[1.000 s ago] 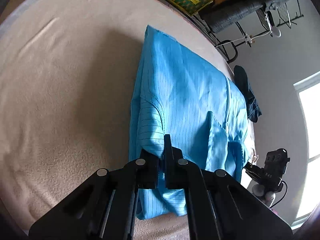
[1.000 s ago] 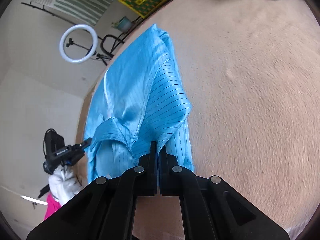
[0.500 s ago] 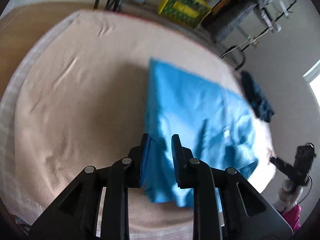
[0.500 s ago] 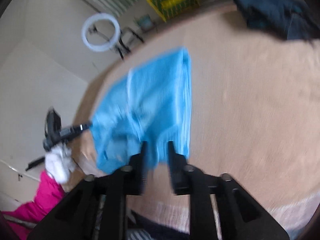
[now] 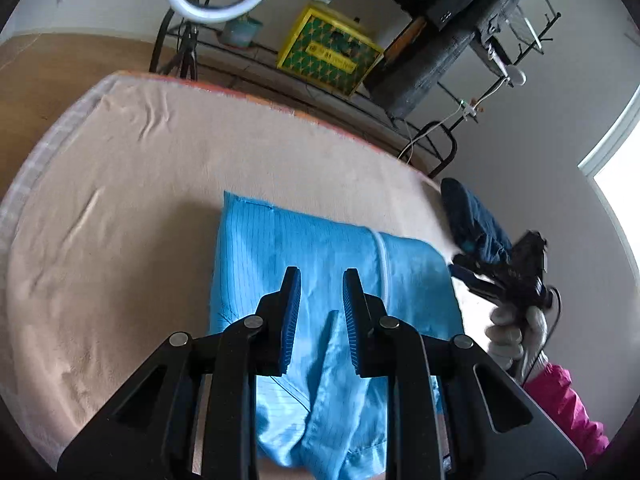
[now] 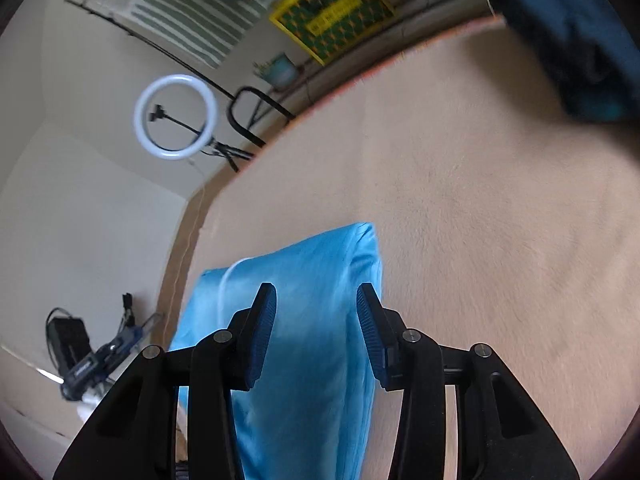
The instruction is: Fold large clothes
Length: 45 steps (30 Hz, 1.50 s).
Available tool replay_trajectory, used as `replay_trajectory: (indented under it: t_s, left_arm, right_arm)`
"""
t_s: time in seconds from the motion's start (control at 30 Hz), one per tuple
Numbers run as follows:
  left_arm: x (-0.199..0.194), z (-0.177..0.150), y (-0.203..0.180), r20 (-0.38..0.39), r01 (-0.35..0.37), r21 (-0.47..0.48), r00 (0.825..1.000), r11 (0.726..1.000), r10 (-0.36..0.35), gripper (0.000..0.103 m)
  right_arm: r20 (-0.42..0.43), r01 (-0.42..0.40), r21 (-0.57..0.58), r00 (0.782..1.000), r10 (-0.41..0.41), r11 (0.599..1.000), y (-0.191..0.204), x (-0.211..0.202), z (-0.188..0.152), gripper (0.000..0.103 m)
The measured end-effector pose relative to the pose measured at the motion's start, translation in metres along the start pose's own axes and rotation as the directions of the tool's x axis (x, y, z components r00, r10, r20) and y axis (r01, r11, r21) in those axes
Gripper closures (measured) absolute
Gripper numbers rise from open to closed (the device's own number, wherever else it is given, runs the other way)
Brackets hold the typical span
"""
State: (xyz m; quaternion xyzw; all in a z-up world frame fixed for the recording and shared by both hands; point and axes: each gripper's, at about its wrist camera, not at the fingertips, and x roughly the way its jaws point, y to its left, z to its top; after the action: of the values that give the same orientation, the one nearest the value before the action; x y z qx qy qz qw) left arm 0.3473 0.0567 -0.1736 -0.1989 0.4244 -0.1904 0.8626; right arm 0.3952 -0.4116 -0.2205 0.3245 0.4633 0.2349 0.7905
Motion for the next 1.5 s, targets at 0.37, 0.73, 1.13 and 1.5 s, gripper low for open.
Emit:
replay_trajectory:
  t_s: [0.37, 0.73, 1.13, 1.5]
  left_arm:
    - [0.075, -0.027, 0.046, -0.214, -0.126, 0.001, 0.969, 0.992, 0.123, 0.084]
    - [0.032, -0.025, 0.014, -0.115, -0.043, 0.036, 0.992, 0.998, 0.047, 0.085]
    - [0.023, -0.027, 0.008, -0.122, -0.046, 0.064, 0.991, 0.997, 0.053, 0.085]
    - [0.01, -0.077, -0.034, -0.205, 0.098, 0.148, 0.976, 0.984, -0.067, 0.073]
  right_arm:
    - [-0.012, 0.019, -0.031, 1.0, -0.019, 0.999, 0.003, 0.044, 0.009, 0.095]
    - [0.138, 0.283, -0.278, 0.957, -0.254, 0.918, 0.075, -0.007, 0.002, 0.085]
    - [-0.066, 0.265, -0.555, 0.931, -0.359, 0.789, 0.109, 0.102, -0.052, 0.085]
    - [-0.086, 0.101, -0.541, 0.981, -0.174, 0.835, 0.148, 0.025, -0.104, 0.069]
